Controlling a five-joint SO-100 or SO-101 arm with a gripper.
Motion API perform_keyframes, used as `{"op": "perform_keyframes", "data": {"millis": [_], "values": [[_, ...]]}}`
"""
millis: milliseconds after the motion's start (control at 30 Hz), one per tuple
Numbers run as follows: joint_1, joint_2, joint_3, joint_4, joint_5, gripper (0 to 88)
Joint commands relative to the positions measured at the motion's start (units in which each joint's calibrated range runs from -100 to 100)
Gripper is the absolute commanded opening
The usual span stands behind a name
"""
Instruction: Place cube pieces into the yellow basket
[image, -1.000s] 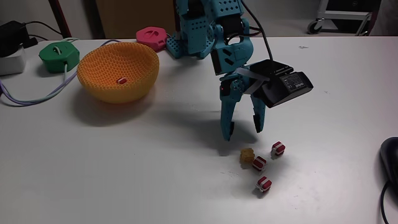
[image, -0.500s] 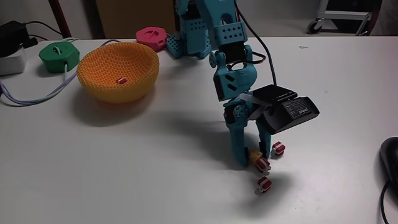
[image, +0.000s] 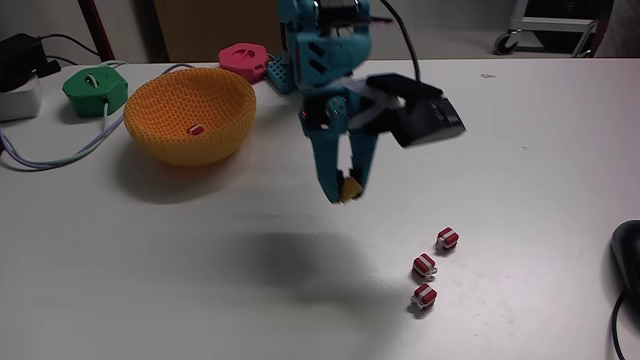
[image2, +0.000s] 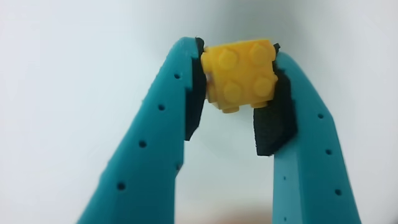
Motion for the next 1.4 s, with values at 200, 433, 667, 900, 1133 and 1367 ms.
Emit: {"op": "perform_keyframes", "data": {"millis": [200,433,667,900,1133,1367], "values": [[31.2,-43.2,16.7,26.4,9.0,0.0],[49.4,-47.8,20.4,35.6,15.5,0.0],[46.5,-46.9,19.8,44.2,17.5,49.2],[42.0,-45.1,17.0,45.7,13.8,48.8],[29.1,-39.2,12.1,38.4,0.6,39.3],[-7.6,-24.1,28.3,-18.7,-20.8,38.8]]}}
